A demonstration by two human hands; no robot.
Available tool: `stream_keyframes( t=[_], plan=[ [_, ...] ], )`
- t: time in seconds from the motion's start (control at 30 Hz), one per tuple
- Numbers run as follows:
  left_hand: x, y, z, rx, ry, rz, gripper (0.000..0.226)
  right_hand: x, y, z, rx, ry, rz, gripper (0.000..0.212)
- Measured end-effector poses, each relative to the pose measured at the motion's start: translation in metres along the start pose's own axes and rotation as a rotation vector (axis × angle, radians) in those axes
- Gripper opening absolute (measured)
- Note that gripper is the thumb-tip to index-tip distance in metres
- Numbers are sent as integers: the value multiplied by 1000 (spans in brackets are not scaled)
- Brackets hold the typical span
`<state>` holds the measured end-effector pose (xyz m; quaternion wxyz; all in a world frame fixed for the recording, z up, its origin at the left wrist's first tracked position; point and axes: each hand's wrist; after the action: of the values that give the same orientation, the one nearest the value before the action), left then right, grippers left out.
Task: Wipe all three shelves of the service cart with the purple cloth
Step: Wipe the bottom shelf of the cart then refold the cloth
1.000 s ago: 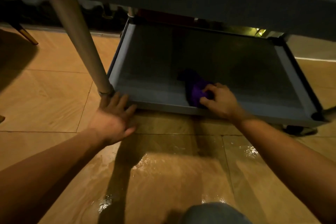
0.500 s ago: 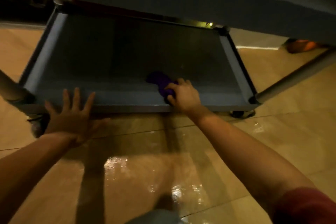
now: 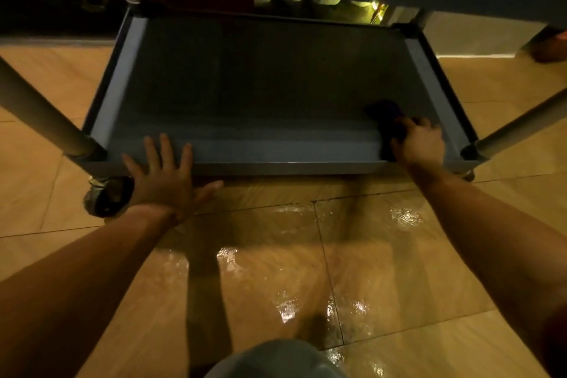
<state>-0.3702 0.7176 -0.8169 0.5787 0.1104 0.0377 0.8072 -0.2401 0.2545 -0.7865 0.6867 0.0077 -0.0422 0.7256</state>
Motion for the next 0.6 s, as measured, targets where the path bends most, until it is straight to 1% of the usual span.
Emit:
stream_keyframes(
  t=[0.07, 0.13, 0.23, 0.3, 0.37, 0.47, 0.53, 0.57, 0.6],
  plan=[
    [-21, 5, 7, -31, 47, -87, 104, 10, 8, -6, -7, 5, -17, 54],
    [-58, 11, 18, -52, 92, -230, 97, 15, 12, -5, -7, -18, -5, 55],
    [-130, 28, 33, -17, 161, -356, 87, 7, 8, 5, 42, -86, 91, 55],
    [-163, 37, 32, 22, 147, -367, 85, -8, 6, 12, 77, -66, 196, 55],
    [-168, 38, 26, 26, 70, -342, 86, -29, 6, 19, 109, -12, 229, 54],
    [-167, 36, 20, 56, 30, -334, 89, -63, 4, 28, 145, 109, 113, 53],
    [-168, 34, 26, 83, 16, -321, 92, -61, 4, 34, 158, 116, 79, 54],
    [-170, 34, 30, 114, 10, -325, 94, -55, 3, 37, 130, 84, 75, 54],
    [-170, 32, 35, 156, 11, -333, 94, -44, 4, 38, 66, 29, 87, 55]
  ],
)
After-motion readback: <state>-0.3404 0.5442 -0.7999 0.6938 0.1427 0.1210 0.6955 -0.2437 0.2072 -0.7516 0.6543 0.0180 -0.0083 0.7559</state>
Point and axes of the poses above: each hand's wrist, its own y-axis away from the middle knuckle, its own z-axis out of the back of the hand, x = y × z, and after that the axes turned 12 degrees about z, right-handed
